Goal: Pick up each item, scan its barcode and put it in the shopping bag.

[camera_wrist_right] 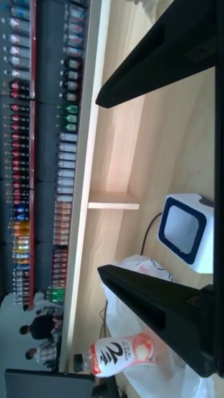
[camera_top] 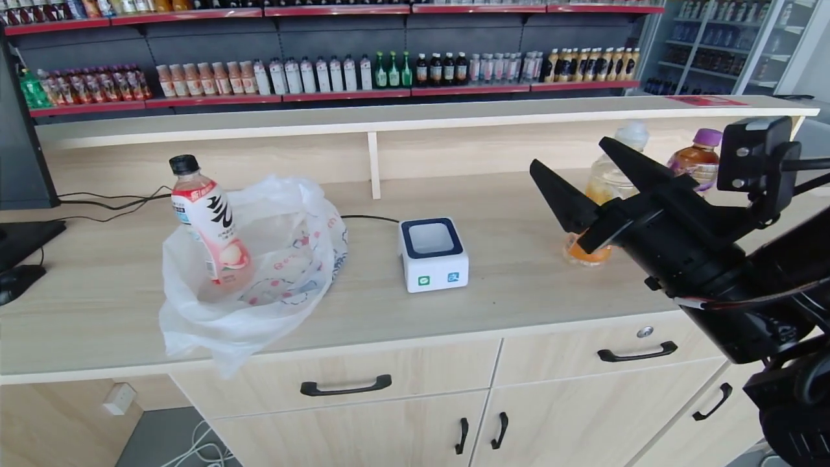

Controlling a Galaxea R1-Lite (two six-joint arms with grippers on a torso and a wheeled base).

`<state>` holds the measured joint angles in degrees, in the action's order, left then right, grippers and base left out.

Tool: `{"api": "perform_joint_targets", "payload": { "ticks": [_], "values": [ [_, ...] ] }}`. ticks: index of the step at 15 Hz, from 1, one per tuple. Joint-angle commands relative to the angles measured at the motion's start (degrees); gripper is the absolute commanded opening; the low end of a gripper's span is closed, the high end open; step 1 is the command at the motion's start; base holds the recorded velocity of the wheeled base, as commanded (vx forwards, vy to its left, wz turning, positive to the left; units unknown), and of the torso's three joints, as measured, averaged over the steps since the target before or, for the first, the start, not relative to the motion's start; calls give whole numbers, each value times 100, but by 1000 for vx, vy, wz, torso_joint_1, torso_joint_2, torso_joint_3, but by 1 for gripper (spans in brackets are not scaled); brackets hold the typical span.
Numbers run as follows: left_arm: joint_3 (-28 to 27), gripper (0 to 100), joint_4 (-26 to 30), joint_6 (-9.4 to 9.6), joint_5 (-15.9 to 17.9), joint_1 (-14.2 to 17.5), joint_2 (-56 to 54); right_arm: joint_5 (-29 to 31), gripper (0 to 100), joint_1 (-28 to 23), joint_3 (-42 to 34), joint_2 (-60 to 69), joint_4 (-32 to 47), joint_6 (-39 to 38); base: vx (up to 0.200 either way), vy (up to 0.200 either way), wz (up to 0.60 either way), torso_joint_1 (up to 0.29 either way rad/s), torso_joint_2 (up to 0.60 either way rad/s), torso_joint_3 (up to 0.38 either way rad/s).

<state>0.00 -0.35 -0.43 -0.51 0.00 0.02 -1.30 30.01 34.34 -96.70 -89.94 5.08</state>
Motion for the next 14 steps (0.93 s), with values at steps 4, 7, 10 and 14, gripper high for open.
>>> {"api": "perform_joint_targets", "payload": {
  "ticks": [4,7,10,14],
  "values": [
    [0,100,0,-1,-2,0,6,-1,100,-22,-279,256,-6,72,0,-200,0,165,-336,-171],
    [0,100,0,-1,-2,0,6,-1,100,-13,-551,380,-6,124,0,-200,0,25,-48,-30],
    [0,100,0,-1,-2,0,6,-1,100,13,-789,423,-6,124,0,-200,0,7,-2,-9],
    [0,100,-9,-1,7,0,6,-1,100,-4,-859,406,-6,124,0,-200,450,1,1,4]
  ]
}}
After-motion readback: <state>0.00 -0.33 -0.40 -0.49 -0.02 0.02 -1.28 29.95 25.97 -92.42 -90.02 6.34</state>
